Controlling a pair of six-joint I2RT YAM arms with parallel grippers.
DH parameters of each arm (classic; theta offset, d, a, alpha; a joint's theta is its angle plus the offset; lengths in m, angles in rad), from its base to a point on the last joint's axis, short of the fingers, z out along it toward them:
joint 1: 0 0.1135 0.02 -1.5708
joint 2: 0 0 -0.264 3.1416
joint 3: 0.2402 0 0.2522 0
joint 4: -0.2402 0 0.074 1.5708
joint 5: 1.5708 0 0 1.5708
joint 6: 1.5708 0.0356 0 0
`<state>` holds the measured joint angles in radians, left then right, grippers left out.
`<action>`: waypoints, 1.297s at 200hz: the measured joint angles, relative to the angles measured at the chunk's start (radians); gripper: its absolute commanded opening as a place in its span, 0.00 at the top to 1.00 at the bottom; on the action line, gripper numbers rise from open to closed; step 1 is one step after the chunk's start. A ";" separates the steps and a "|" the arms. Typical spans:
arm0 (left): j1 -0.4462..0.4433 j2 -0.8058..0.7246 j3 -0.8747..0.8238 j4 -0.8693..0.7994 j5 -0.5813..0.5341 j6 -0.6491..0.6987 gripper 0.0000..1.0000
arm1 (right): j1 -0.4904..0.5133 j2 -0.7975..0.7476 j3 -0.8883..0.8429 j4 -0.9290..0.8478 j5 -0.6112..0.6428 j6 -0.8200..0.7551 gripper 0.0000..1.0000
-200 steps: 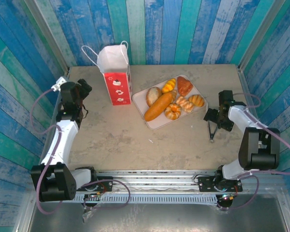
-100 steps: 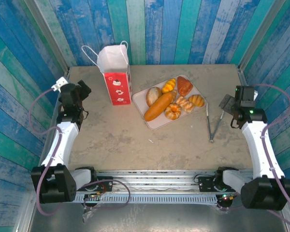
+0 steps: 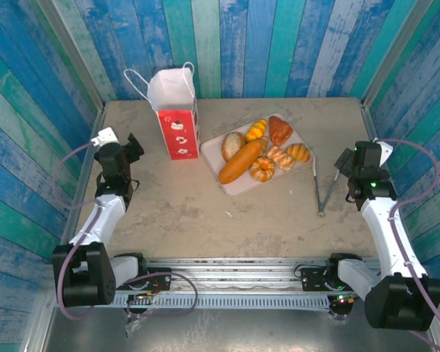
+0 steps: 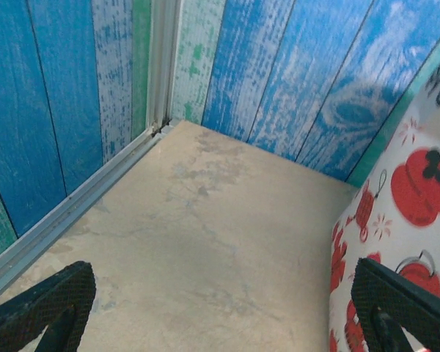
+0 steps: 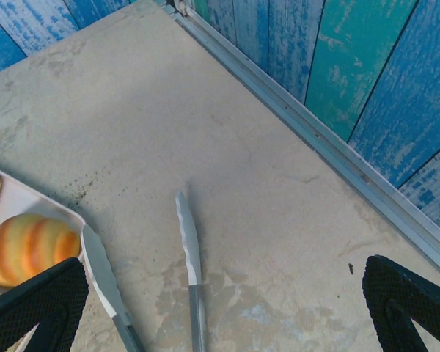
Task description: Take the fake bread out of the paper bag
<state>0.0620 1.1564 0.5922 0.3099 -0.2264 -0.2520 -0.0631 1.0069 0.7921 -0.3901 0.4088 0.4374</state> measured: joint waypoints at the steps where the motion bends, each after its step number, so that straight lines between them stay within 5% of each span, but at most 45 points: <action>1: -0.001 0.001 -0.003 0.002 0.000 0.002 0.06 | 0.000 0.001 0.000 0.002 0.000 0.000 0.00; 74: -0.031 0.092 -0.203 0.291 0.097 0.146 0.06 | 0.006 0.155 -0.045 0.180 -0.047 -0.097 0.00; 143: -0.034 0.262 -0.243 0.522 0.138 0.168 0.06 | 0.109 0.108 -0.244 0.516 -0.100 -0.230 0.00; 259: -0.075 0.331 -0.317 0.724 0.145 0.218 0.06 | 0.188 0.200 -0.383 0.931 -0.135 -0.399 0.00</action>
<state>-0.0132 1.4876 0.2749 1.0340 -0.0811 -0.0338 0.1246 1.2064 0.4091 0.5407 0.2733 0.0383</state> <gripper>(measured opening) 0.938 0.996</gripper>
